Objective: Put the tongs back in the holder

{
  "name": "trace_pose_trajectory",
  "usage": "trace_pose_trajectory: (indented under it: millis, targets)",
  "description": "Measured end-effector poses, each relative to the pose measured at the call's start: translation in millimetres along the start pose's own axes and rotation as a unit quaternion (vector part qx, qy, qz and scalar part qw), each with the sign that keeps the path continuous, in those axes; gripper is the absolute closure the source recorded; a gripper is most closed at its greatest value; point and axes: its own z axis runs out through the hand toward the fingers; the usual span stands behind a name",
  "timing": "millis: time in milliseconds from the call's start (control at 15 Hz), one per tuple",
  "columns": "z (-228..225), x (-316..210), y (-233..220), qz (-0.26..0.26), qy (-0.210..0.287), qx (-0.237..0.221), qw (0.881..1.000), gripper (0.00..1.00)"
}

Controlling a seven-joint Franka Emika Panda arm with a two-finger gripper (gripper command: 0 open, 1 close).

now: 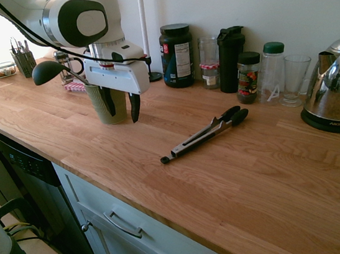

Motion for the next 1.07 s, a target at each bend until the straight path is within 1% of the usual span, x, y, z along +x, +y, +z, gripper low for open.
trace_pose_trajectory:
  millis: [133, 200, 267, 400, 533, 667, 733, 867, 1067]
  targets:
    - [2, 2, 1, 0.000, -0.005, -0.002, 1.000, 0.00]
    - [-5, 8, 1, -0.004, -0.007, -0.001, 1.000, 0.00]
    - [-21, 21, 2, -0.006, -0.008, 0.002, 1.000, 0.00]
    - [-71, 59, 15, 0.006, -0.008, 0.015, 1.000, 0.00]
    - [-121, 100, 39, 0.038, -0.001, 0.026, 0.999, 0.00]
    - [-151, 140, 60, 0.079, 0.009, 0.033, 0.996, 0.00]
    - [-150, 159, 68, 0.095, 0.011, 0.034, 0.995, 0.00]
    - [-126, 189, 75, 0.115, 0.014, 0.030, 0.993, 0.00]
    - [-77, 217, 75, 0.116, 0.018, 0.025, 0.993, 0.00]
